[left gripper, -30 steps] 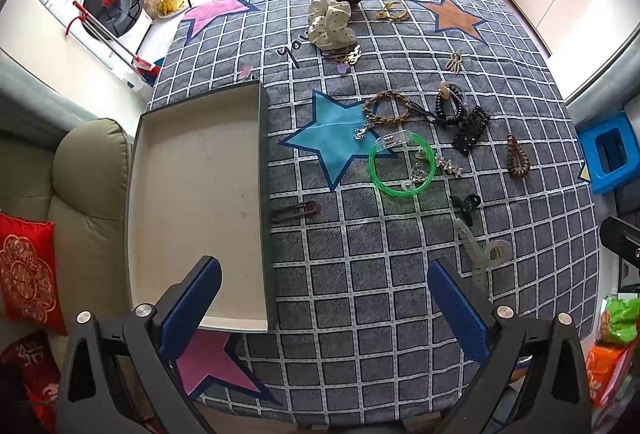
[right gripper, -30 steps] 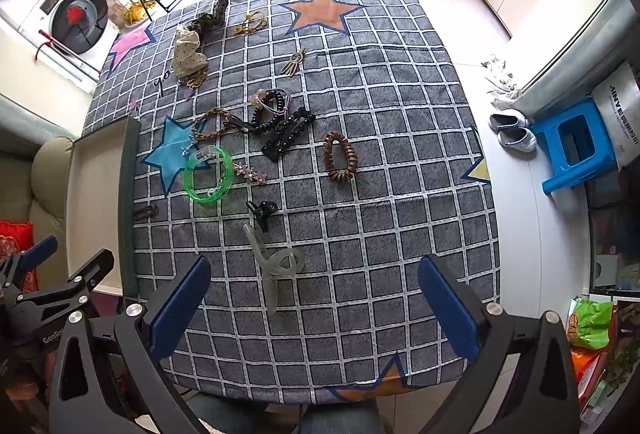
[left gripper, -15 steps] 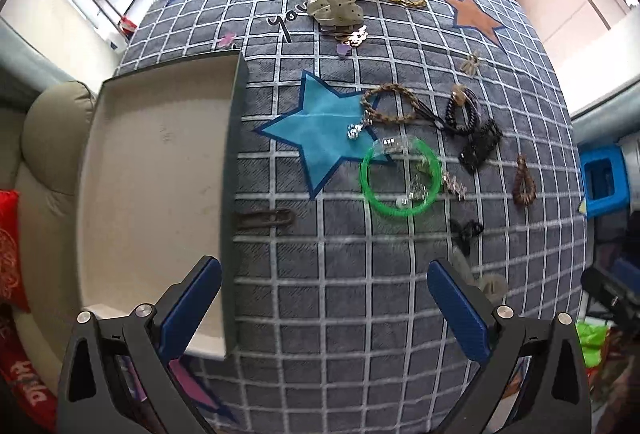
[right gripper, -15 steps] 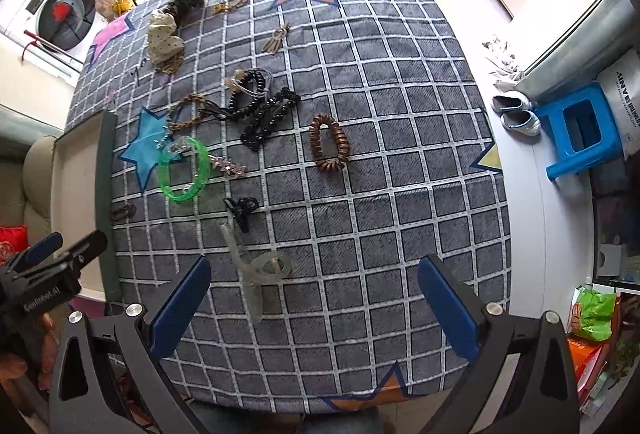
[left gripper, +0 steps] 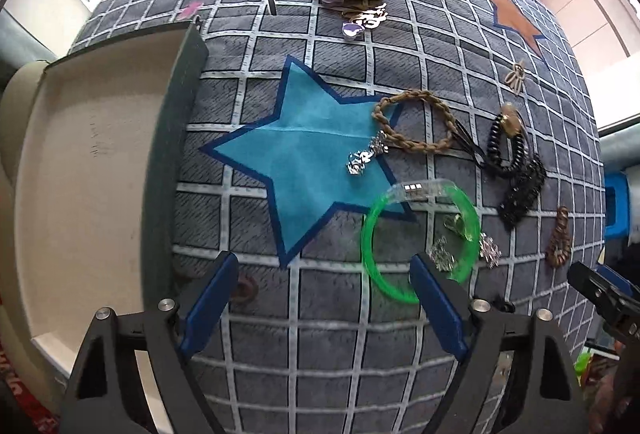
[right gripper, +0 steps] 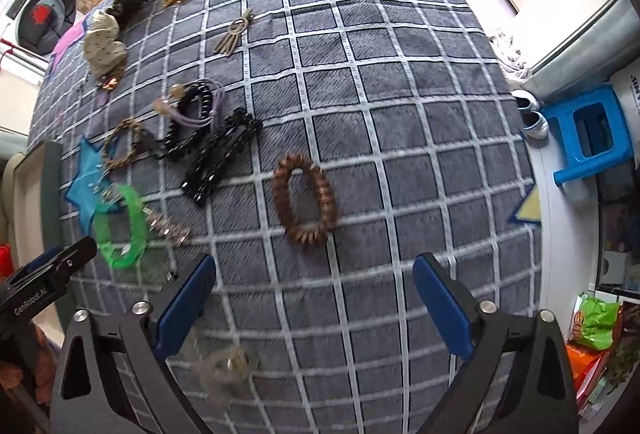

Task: Organize jewelry
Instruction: 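Grasp the green bangle with the left tool while the right tool grasps the brown coiled hair tie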

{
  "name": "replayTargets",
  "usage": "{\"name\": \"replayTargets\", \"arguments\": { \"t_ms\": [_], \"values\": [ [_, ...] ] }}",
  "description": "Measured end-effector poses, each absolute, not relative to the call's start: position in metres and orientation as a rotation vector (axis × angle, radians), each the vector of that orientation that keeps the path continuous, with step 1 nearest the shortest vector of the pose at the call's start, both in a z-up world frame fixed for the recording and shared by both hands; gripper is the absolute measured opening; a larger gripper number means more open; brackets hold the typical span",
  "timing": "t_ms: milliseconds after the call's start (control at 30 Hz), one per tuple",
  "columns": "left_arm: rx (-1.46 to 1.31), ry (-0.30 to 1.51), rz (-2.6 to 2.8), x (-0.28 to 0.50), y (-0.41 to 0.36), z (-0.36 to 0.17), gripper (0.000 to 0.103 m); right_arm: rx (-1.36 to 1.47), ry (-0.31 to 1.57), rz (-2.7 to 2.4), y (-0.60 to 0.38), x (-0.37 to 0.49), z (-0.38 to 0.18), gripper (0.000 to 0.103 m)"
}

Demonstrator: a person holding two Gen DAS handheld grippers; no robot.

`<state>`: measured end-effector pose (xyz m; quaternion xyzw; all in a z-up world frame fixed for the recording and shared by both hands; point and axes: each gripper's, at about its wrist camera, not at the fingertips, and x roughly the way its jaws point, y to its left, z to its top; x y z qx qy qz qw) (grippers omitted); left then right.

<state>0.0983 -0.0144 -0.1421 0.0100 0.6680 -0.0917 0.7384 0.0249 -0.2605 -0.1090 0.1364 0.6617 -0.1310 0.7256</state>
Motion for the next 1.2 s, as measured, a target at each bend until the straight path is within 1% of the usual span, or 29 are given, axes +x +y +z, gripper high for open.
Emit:
{"name": "replayTargets", "arguments": {
  "t_ms": [300, 367, 400, 433, 467, 500, 533, 567, 600, 667, 700, 767, 833, 1000, 1133, 1200],
  "values": [
    [0.07, 1.446, -0.191, 0.103, -0.025, -0.16, 0.083, 0.261, 1.44, -0.268, -0.255, 0.048, -0.138, 0.091],
    [0.092, 1.438, -0.191, 0.099, -0.028, -0.163, 0.083, 0.253, 1.445, -0.263, -0.253, 0.05, -0.144, 0.085],
    [0.097, 1.437, -0.188, 0.099, -0.03, -0.163, 0.081, 0.246, 1.449, -0.265, -0.253, 0.051, -0.147, 0.083],
    [0.109, 1.431, -0.178, 0.099, -0.034, -0.163, 0.073, 0.223, 1.439, -0.273, -0.25, 0.053, -0.148, 0.082],
    [0.122, 1.426, -0.173, 0.099, -0.039, -0.162, 0.07, 0.21, 1.437, -0.273, -0.249, 0.054, -0.148, 0.08],
    [0.124, 1.422, -0.182, 0.098, -0.043, -0.16, 0.061, 0.202, 1.432, -0.274, -0.249, 0.054, -0.148, 0.079],
    [0.127, 1.417, -0.186, 0.097, -0.045, -0.159, 0.05, 0.194, 1.426, -0.276, -0.248, 0.055, -0.147, 0.074],
    [0.129, 1.415, -0.191, 0.097, -0.048, -0.157, 0.044, 0.192, 1.418, -0.276, -0.244, 0.051, -0.147, 0.071],
    [0.131, 1.413, -0.194, 0.097, -0.049, -0.157, 0.035, 0.188, 1.415, -0.274, -0.244, 0.051, -0.146, 0.064],
    [0.122, 1.418, -0.205, 0.098, -0.059, -0.153, 0.024, 0.179, 1.41, -0.27, -0.244, 0.051, -0.142, 0.046],
    [0.115, 1.42, -0.215, 0.099, -0.059, -0.153, 0.009, 0.176, 1.409, -0.266, -0.243, 0.051, -0.142, 0.042],
    [0.104, 1.427, -0.233, 0.097, -0.06, -0.15, 0.008, 0.177, 1.41, -0.267, -0.24, 0.052, -0.141, 0.031],
    [0.098, 1.423, -0.249, 0.095, -0.058, -0.148, 0.008, 0.187, 1.403, -0.274, -0.239, 0.05, -0.137, 0.025],
    [0.073, 1.406, -0.277, 0.088, -0.053, -0.134, 0.008, 0.251, 1.392, -0.264, -0.247, 0.043, -0.126, 0.024],
    [0.046, 1.384, -0.284, 0.086, -0.033, -0.113, 0.008, 0.333, 1.369, -0.248, -0.258, 0.035, -0.108, 0.024],
    [0.043, 1.372, -0.287, 0.086, -0.024, -0.112, 0.008, 0.355, 1.358, -0.243, -0.26, 0.032, -0.099, 0.024]
  ]
}}
